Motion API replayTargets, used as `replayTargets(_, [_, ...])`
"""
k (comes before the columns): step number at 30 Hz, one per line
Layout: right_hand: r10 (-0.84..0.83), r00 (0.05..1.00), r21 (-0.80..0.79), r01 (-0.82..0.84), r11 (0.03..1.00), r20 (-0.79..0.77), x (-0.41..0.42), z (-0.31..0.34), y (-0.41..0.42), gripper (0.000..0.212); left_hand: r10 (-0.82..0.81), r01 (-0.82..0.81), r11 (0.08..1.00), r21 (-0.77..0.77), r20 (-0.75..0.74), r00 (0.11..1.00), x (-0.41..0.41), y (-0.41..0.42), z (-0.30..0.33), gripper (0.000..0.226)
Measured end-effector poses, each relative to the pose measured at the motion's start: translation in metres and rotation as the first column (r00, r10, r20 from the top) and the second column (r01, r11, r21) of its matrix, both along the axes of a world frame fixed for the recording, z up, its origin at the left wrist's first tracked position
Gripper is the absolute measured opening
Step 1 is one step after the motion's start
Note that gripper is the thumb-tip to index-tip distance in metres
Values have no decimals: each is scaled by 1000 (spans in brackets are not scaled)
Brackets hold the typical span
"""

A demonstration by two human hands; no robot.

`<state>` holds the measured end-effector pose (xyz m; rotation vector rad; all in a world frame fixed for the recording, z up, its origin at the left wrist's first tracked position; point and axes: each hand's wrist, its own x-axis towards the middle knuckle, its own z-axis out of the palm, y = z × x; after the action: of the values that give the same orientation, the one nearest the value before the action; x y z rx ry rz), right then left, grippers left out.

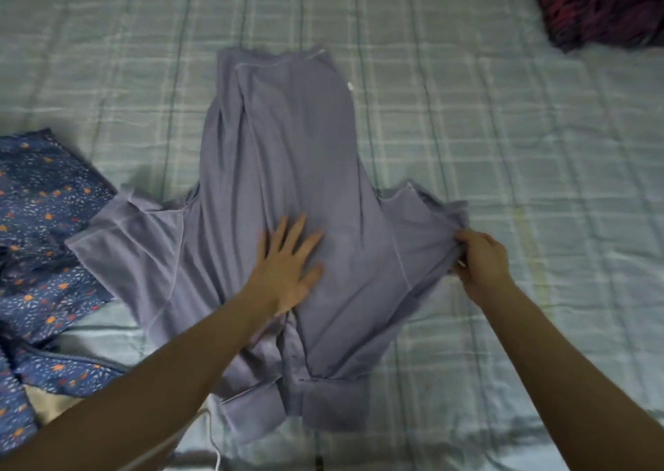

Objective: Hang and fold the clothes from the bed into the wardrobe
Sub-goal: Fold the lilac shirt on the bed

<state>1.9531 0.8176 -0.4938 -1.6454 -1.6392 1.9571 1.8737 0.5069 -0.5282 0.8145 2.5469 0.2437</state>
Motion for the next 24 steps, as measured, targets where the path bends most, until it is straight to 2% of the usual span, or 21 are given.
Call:
replayTargets(3, [-62,998,-66,61,996,-11,33,5,13,18,62,-47,979,-200,72,995,0,12,-13,76])
replayTargets(6, [-121,993,-46,120,992,-4,60,3,25,11,67,-29,959,-283,126,990,-1,18,-12,73])
replayTargets(7, [-157,988,-31,157,987,6,66,-2,29,21,71,-24,953,-301,144,987,-3,19,-10,74])
replayTargets(8, [-188,982,-3,188,982,20,70,-4,33,30,72,-18,948,-317,160,984,-4,21,-8,74])
replayTargets(10, [-182,979,207,159,965,94,70,-5,38,36,72,-4,937,-349,181,981,-6,25,-3,75])
replayTargets(11, [-136,978,367,70,927,156,69,-5,40,36,76,-2,932,-363,190,979,-7,26,-3,75])
replayTargets(13, [54,981,615,-158,773,184,61,-2,44,32,89,-3,921,-389,203,975,-7,29,-1,76])
replayTargets(15, [336,927,740,-344,578,167,45,0,46,34,92,2,912,-411,209,974,-7,31,0,74])
replayTargets(17, [572,779,723,-547,422,255,27,1,42,38,94,7,903,-429,213,972,-7,32,1,72])
replayTargets(19, [670,577,590,-768,249,467,13,0,39,36,100,11,896,-445,224,970,-8,33,3,71])
replayTargets(22, [611,216,243,-969,41,761,5,5,51,27,100,19,891,-454,236,967,-8,35,4,74])
replayTargets(24, [575,41,98,-993,-68,817,5,11,68,28,91,21,895,-447,228,970,-8,34,4,75])
